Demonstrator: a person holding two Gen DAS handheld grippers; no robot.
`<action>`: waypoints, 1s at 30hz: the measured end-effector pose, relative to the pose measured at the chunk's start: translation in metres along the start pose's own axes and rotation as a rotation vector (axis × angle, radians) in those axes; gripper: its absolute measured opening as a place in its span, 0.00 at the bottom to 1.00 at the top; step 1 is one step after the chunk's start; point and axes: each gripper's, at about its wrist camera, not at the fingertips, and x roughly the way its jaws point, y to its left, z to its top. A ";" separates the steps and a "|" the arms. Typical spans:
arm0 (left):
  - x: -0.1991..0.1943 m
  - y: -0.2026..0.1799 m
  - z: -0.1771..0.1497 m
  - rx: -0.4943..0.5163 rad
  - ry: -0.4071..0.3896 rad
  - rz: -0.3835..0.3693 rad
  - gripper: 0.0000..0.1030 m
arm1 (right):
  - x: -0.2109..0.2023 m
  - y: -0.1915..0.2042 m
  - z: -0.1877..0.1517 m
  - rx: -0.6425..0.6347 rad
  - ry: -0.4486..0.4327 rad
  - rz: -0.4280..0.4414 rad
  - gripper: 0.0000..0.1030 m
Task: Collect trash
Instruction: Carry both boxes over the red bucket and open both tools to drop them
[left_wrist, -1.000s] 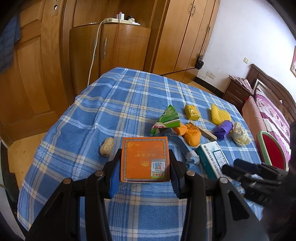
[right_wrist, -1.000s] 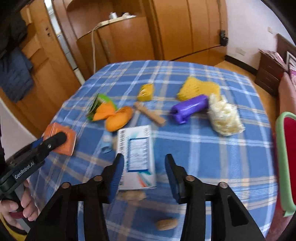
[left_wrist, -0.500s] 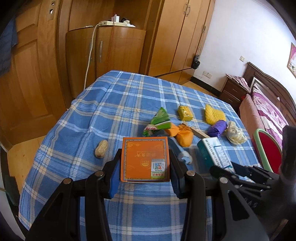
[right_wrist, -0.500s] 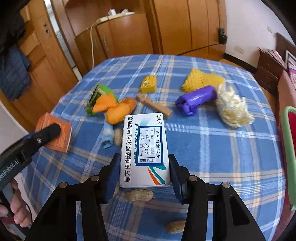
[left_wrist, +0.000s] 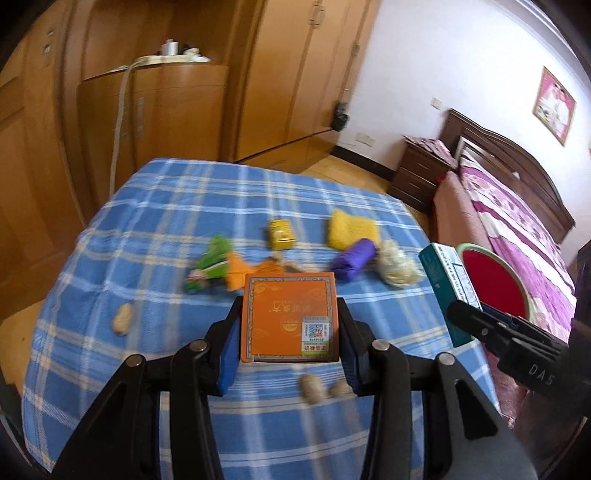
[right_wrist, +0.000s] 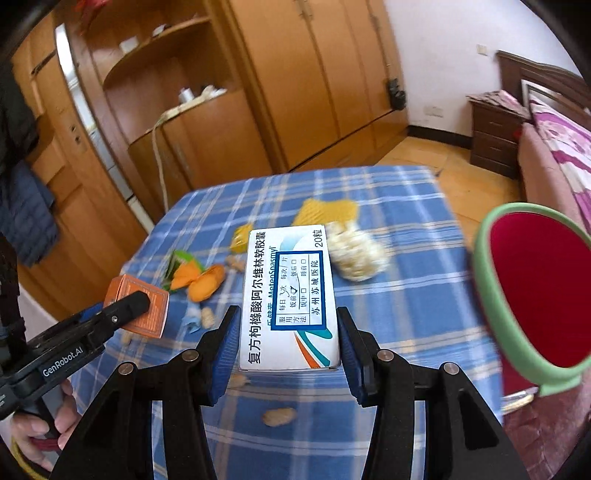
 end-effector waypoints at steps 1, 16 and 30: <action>0.001 -0.007 0.002 0.011 0.004 -0.014 0.44 | -0.005 -0.005 0.001 0.009 -0.011 -0.009 0.50; 0.036 -0.132 0.023 0.218 0.057 -0.185 0.44 | -0.070 -0.112 0.001 0.205 -0.133 -0.174 0.50; 0.084 -0.236 0.026 0.372 0.115 -0.275 0.44 | -0.098 -0.203 -0.018 0.353 -0.171 -0.317 0.50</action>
